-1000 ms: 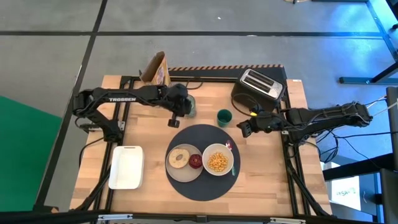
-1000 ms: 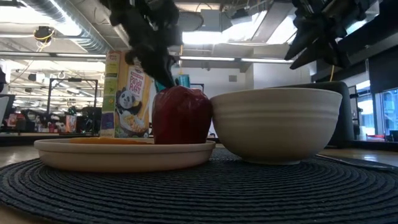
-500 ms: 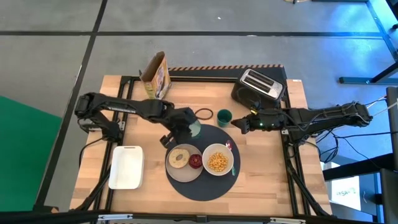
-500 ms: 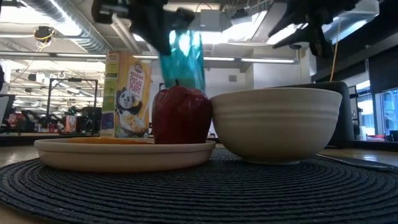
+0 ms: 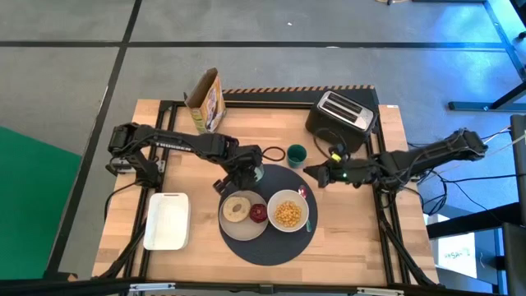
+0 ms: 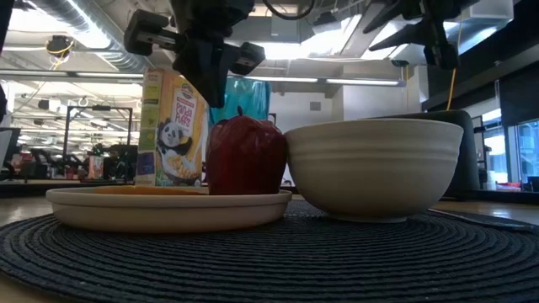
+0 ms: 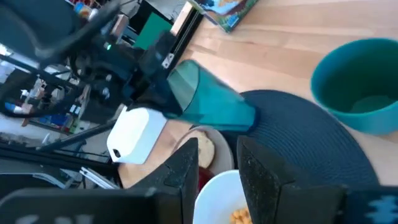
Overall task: Arrange a breakfast setting
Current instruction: Put the blue cup on the top left of the table mat
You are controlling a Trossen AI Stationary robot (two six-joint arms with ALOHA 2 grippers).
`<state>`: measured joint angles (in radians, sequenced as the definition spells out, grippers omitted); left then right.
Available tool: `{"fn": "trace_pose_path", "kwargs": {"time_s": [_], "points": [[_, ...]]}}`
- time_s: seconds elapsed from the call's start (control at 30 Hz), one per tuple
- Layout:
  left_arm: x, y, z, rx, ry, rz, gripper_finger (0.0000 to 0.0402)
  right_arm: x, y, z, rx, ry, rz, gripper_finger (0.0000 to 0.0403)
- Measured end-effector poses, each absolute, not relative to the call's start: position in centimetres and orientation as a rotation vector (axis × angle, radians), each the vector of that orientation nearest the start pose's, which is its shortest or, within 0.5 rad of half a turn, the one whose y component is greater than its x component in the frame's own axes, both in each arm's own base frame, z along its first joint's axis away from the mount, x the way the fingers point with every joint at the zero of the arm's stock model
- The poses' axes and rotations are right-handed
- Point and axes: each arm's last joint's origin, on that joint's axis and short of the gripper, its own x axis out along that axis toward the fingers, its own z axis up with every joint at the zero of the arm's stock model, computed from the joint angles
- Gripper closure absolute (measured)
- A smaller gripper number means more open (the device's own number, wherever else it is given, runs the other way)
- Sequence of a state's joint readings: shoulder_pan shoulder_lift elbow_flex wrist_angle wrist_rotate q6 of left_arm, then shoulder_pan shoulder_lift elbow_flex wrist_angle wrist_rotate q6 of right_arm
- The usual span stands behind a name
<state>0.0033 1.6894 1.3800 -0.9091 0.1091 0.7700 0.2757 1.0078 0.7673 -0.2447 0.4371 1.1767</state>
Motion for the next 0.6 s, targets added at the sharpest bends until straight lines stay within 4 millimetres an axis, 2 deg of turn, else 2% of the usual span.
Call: {"fn": "trace_pose_path", "kwargs": {"time_s": [0.23,0.6], "points": [[33.7,0.2,25.8,0.595,1.119,-0.511,0.0355,21.9,5.0,27.2,0.956,0.331,-0.441,0.0302],[33.4,0.3,26.2,0.574,1.13,-0.465,0.0256,22.3,2.4,26.4,0.942,0.356,-0.561,0.0302]]}}
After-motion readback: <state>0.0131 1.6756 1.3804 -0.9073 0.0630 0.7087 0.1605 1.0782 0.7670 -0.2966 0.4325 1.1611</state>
